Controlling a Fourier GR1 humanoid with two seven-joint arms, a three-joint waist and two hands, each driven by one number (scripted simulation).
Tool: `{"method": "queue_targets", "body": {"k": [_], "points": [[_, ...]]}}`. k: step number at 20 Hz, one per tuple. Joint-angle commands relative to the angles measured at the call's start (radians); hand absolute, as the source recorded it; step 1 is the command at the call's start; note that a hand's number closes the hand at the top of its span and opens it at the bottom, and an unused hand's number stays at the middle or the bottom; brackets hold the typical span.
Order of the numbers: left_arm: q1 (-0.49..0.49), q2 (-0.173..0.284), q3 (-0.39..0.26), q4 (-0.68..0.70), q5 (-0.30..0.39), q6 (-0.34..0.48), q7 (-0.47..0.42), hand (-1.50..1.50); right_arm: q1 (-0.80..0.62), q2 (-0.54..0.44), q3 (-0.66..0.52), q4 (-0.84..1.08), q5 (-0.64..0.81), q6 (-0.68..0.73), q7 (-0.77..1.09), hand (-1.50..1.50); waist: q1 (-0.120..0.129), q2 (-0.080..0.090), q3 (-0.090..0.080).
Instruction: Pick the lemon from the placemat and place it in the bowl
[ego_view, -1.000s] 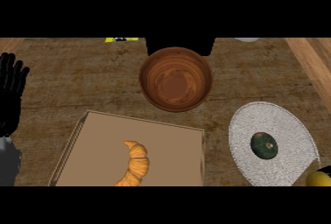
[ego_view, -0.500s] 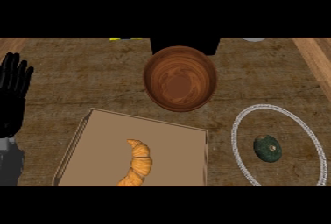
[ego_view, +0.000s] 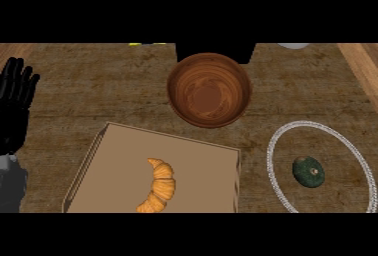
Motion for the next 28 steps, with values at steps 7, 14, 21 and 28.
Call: {"method": "queue_targets", "body": {"k": [7,14,21,28], "points": [[-0.02,-0.024,-0.02,0.028,-0.013,0.008,-0.013,0.0,-0.31,0.102,0.25,-0.27,-0.021,0.139,0.226,1.5,0.012,0.002,-0.003],[-0.051,-0.025,-0.035,0.028,-0.028,0.021,0.018,0.0,-0.822,0.126,0.384,-0.063,0.022,0.274,0.629,1.5,0.03,0.004,-0.001],[-0.048,-0.008,-0.003,0.04,0.0,-0.008,-0.011,0.0,-1.252,0.128,0.314,0.363,-0.076,0.26,0.76,1.5,0.033,0.007,0.002],[-0.068,-0.027,-0.021,0.123,-0.039,-0.005,-0.083,0.0,-1.318,0.128,0.361,0.683,-0.129,0.046,0.744,1.5,0.024,0.01,0.003]]}}
